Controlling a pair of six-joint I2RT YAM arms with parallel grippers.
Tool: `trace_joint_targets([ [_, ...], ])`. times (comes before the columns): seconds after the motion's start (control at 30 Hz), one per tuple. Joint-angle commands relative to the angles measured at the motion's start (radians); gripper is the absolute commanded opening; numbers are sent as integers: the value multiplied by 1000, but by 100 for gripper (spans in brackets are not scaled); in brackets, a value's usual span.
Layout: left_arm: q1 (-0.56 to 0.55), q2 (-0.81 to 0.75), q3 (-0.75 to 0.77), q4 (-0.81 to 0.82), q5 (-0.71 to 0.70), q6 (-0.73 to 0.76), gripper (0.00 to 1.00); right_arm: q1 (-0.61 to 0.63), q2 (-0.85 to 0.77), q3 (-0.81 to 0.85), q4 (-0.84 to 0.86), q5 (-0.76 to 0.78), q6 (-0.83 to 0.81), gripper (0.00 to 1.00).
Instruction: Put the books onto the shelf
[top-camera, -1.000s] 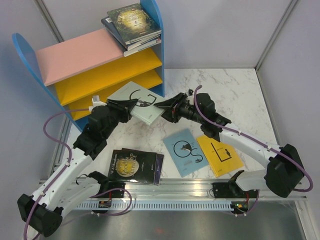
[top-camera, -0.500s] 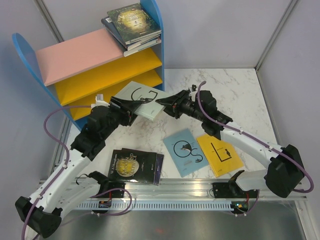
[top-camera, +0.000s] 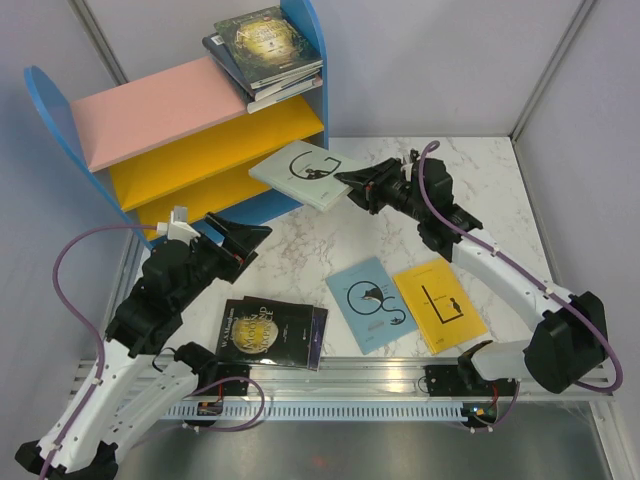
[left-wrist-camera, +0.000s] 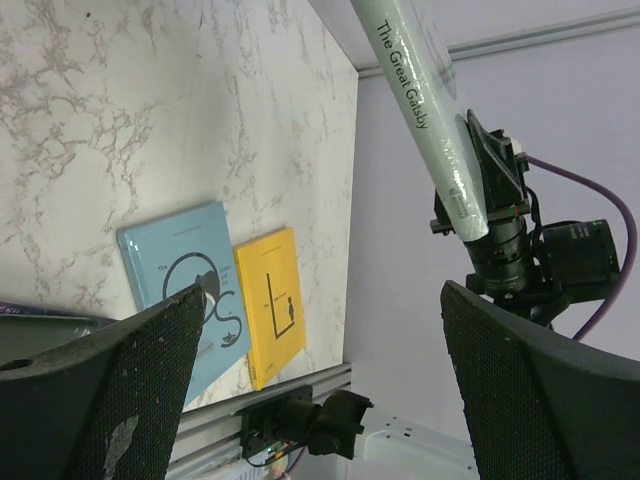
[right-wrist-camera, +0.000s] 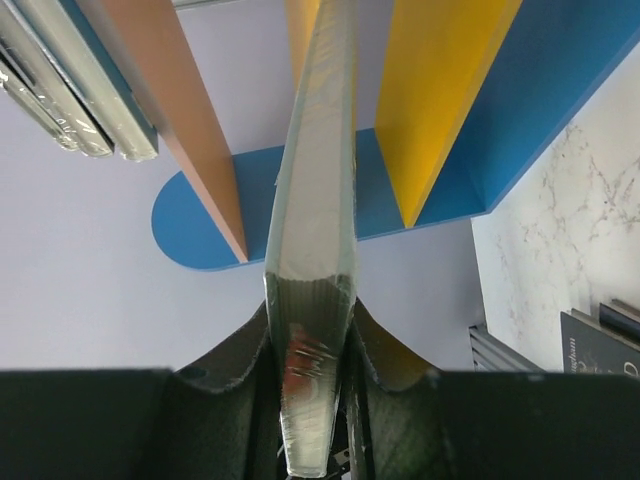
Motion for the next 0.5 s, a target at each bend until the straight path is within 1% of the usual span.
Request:
trace_joint_targets([
  [0.0,-1,-31,42,-68,-52,81,100,-20,21,152,178,-65,12,0],
  [0.2,-1,-68,45,-103,-72,92,100,-52,110,274,178,-94,18,0],
  [0.3,-1,-76,70,-122,-76,113,100,-68,167,320,195,-115,35,0],
  [0.37,-1,-78,84,-136,-84,124,100,-72,176,347,197,-145,54,0],
  [0.4,-1,-79,97,-152,-84,128,100,-78,177,384,180,-157,49,0],
  [0.47,-1,-82,107,-171,-88,139,100,-86,162,421,70,-187,-7,0],
])
